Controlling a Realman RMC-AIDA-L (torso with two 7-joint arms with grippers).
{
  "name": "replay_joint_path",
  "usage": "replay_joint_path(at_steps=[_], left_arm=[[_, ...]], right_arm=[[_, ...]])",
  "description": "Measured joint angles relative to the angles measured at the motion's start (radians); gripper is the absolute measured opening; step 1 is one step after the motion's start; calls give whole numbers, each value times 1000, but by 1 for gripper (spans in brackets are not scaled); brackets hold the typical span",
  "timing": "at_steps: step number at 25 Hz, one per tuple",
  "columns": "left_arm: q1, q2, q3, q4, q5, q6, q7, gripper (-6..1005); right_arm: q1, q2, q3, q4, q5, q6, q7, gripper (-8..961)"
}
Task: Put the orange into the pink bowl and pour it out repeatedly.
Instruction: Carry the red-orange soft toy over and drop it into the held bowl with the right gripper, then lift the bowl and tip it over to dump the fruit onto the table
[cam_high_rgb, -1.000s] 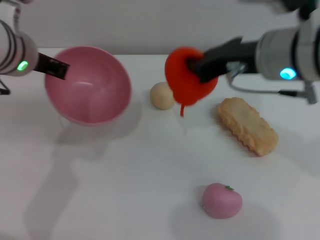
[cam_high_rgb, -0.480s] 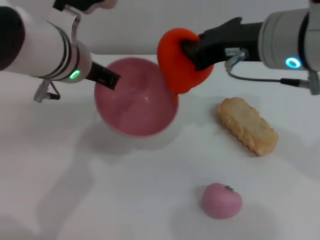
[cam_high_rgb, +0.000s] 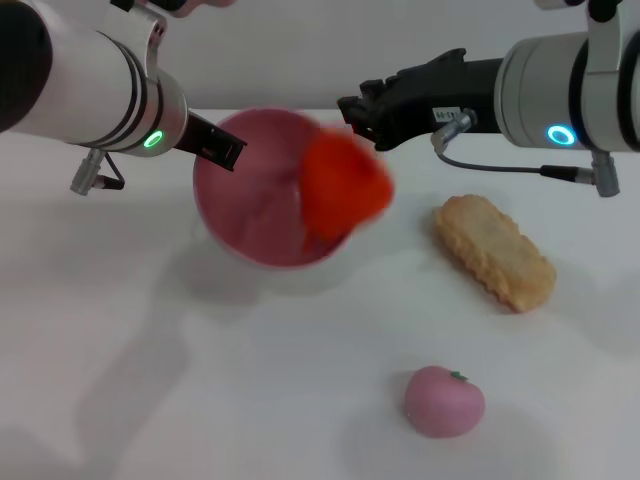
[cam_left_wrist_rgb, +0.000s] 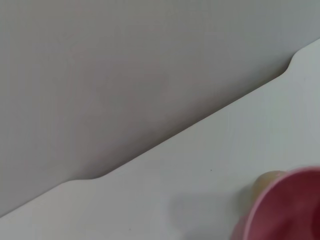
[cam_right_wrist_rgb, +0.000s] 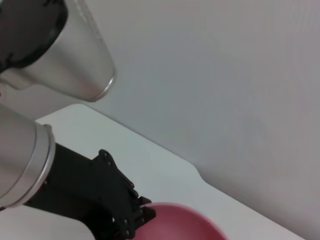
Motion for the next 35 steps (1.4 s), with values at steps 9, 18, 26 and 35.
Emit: replay_joint_path(at_steps=[9, 18, 26, 35], left_arm=[[-2, 0, 7, -9, 0, 16, 14, 42], [-8, 0, 97, -8, 30, 78, 62, 42], [15, -8, 386, -16, 340, 234, 82, 42], [36, -14, 615, -109, 672, 321, 67, 42]], right_arm=[[-18, 0, 24, 28, -57, -83, 14, 312], [-116, 2, 260, 69, -199, -52, 153, 607], [-192, -1, 343, 157, -195, -65, 145, 618], [-187, -4, 342, 189, -194, -65, 143, 630]])
